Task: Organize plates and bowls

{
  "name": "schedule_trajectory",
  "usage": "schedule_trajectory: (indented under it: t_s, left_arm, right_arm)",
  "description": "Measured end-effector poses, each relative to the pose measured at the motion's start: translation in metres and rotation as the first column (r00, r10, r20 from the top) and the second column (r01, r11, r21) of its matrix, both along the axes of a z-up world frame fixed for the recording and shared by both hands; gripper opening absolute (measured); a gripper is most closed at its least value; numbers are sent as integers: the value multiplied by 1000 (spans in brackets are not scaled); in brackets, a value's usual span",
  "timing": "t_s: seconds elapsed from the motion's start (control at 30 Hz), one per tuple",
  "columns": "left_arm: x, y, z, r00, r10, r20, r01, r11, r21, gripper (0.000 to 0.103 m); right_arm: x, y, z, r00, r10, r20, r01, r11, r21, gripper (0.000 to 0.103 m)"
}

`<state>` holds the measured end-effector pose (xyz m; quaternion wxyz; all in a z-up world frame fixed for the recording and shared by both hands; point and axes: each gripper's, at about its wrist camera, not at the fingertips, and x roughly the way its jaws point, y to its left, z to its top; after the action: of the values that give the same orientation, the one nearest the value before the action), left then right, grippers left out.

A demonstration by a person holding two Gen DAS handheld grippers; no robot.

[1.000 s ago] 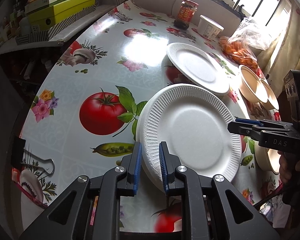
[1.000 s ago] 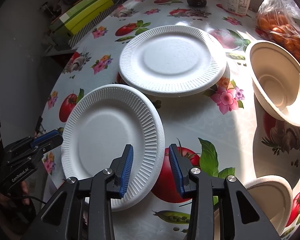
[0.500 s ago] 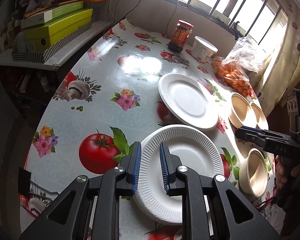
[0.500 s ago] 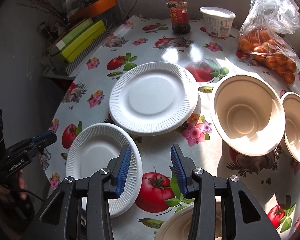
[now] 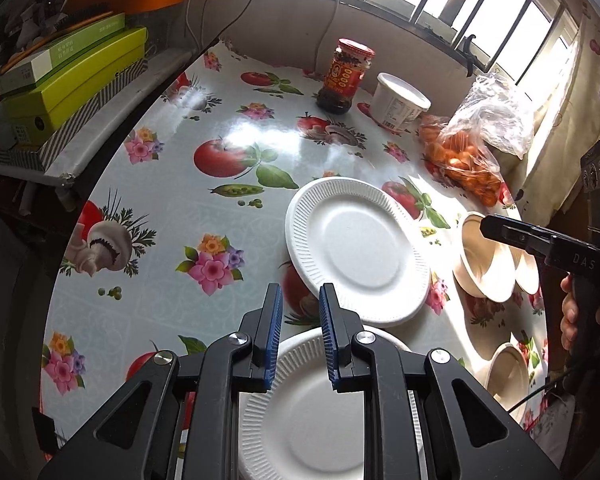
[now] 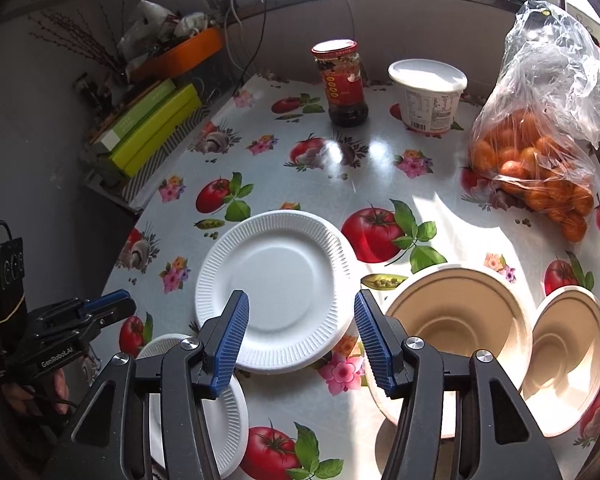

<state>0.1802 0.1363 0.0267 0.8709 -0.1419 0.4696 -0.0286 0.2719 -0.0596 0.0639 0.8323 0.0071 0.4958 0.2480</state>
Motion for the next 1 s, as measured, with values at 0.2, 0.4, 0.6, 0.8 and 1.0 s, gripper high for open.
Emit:
schedule_trajectory:
  t_s: [0.2,0.4,0.6,0.8,1.0]
  left_arm:
    - [25,-4,-11,999,3,-49,-2,1000,12,20]
    - [40,-8,-25,996,2,-87,-1,1000,13,20]
    - [49,-6,-34,994,14,-112,-14,1000,1,20]
    - [55,-5,-43,990,23,-141,-24,1000,-2,20]
    - [57,-6,-48,987,19,-158,-20,1000,-5,20]
  right_arm:
    - [36,2,-19,999,-25,-45,22,998,-52,55]
    - [60,4,-52,993,-49,-108,43,997,-59,55]
    - [68,13,-71,990,-30,-141,19,997,-78,50]
    - [78,18,-81,987,-32,-159,18,996,-85,46]
    - [82,19,-87,984,-31,-174,16,996,-85,40]
